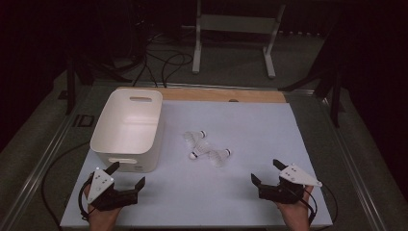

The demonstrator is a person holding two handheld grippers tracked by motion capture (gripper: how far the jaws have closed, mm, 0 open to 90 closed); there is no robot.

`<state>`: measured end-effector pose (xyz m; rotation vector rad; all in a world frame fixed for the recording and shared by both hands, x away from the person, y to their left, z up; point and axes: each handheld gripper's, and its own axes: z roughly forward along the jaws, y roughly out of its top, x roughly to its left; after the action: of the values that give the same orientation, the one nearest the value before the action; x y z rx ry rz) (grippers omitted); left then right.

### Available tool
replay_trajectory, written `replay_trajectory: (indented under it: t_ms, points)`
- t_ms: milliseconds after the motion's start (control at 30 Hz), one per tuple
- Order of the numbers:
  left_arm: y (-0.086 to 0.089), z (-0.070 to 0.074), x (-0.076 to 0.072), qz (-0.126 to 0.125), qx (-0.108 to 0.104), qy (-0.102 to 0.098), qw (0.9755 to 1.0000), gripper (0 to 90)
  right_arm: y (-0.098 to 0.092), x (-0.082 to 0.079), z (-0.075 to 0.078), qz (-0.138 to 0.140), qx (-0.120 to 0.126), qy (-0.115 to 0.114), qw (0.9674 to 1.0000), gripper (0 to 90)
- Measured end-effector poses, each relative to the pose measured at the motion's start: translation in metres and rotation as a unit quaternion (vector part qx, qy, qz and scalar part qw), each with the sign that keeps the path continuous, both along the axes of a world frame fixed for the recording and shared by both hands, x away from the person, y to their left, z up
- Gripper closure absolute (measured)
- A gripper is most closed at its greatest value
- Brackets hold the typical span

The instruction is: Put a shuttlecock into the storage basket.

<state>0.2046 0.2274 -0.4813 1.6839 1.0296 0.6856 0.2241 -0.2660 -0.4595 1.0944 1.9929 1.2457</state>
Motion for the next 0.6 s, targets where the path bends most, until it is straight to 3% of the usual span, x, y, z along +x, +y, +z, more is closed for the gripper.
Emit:
replay_trajectory:
  t_ms: [167,600]
  points:
    - [0.0,0.0,0.0,0.001,0.0,-0.001,1.0,0.3,0.005,0.003,0.008,0.012,-0.01,-0.006,0.9999,7.7]
    - [0.0,-0.001,0.0,0.004,0.0,0.001,1.0,0.2,0.012,0.013,0.024,0.011,-0.014,-0.009,0.9998,7.6]
